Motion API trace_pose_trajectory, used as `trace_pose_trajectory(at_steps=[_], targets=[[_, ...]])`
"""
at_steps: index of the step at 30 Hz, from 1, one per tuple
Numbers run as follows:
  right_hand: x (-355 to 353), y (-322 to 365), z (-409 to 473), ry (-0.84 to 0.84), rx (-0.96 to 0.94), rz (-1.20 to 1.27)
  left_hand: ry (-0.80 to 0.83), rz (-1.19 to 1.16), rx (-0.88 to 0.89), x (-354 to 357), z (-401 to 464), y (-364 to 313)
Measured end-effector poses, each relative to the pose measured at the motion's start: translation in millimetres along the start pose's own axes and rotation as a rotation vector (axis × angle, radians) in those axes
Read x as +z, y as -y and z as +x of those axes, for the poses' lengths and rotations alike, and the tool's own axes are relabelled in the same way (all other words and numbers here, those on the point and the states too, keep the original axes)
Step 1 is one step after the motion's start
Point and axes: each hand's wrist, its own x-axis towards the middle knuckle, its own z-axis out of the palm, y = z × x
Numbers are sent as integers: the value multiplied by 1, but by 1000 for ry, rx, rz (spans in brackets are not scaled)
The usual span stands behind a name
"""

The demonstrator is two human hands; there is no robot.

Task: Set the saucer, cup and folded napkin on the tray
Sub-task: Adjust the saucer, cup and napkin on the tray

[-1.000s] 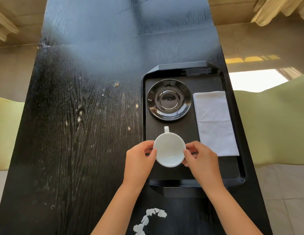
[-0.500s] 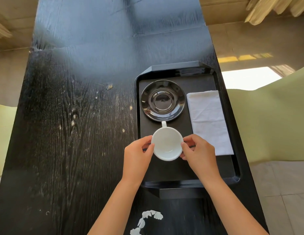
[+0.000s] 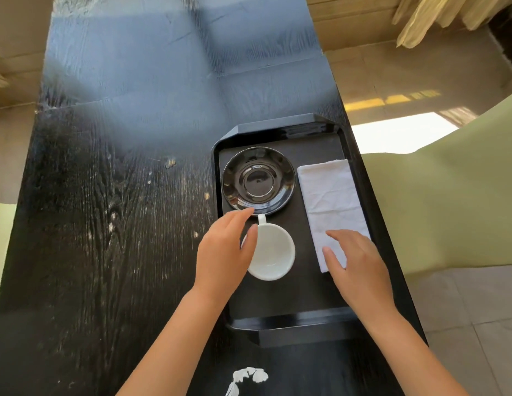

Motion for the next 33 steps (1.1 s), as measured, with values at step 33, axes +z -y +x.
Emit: trace_pose_trajectory(at_steps=[33], targets=[[27,-43,19,167,-70,-516,710,763,539,91,96,-38]])
